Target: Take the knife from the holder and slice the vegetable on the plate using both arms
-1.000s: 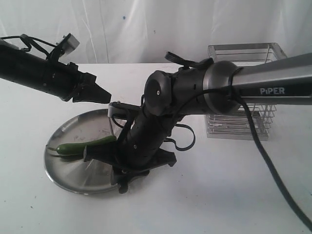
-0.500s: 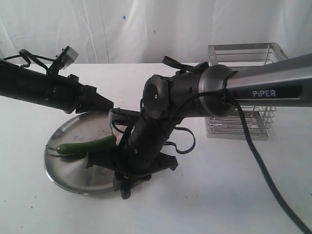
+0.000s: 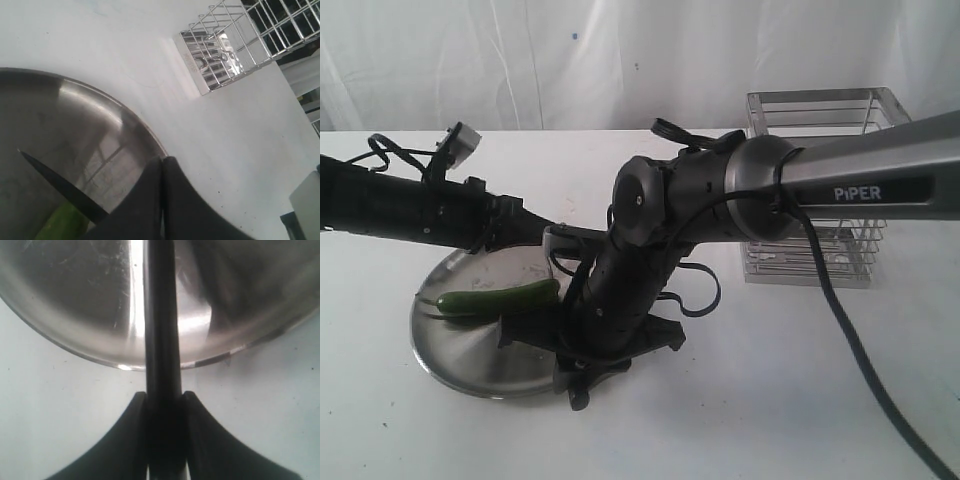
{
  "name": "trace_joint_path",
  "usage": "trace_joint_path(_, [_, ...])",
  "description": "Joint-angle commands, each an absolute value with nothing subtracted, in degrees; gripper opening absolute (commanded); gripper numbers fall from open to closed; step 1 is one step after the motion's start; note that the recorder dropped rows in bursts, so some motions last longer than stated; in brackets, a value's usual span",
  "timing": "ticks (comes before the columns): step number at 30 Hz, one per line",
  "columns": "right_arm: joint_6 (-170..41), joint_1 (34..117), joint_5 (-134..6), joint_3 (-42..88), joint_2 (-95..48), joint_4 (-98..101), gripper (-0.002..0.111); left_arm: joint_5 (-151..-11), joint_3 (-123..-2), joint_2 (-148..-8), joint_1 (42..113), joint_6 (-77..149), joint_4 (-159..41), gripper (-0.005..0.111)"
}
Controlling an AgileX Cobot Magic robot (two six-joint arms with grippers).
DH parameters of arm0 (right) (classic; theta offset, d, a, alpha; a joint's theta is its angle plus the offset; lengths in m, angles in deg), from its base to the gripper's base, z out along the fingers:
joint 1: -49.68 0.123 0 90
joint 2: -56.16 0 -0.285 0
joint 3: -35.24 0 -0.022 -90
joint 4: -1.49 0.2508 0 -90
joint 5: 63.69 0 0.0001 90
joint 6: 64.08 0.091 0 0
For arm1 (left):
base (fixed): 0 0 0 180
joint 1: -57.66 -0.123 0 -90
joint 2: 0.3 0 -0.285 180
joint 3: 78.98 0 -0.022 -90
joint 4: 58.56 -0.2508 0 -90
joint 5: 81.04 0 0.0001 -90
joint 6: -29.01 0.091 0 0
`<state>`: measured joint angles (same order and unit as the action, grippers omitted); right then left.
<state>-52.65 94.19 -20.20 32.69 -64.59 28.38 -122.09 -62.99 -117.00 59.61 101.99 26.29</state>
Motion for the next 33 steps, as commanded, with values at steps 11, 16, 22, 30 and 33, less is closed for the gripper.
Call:
trace_joint_path(11, [-53.38,94.25,-20.11,32.90,-64.46,28.43,0.000,-123.09,-62.47,-119.60,63.01,107.10,31.36,0.000])
trace_joint_path(16, [-53.52,94.25,-20.00,32.90,-64.46,28.43,0.000,-121.27,-62.47,-121.81,63.01,107.23,30.86,0.000])
trace_joint_path(22, [-53.52,94.25,-20.00,32.90,-64.46,28.43,0.000,-118.25,-62.47,-123.72,63.01,107.23,30.60,0.000])
trace_joint_path(30, [-53.52,94.25,-19.64,32.78,-64.46,28.43,0.000,-117.68,-62.47,-127.89,63.01,106.87,30.27,0.000])
trace_joint_path(33, [-53.63,94.25,-19.53,32.78,-64.46,28.43,0.000,-116.73,-62.47,-128.15,63.01,105.00,30.17,0.000])
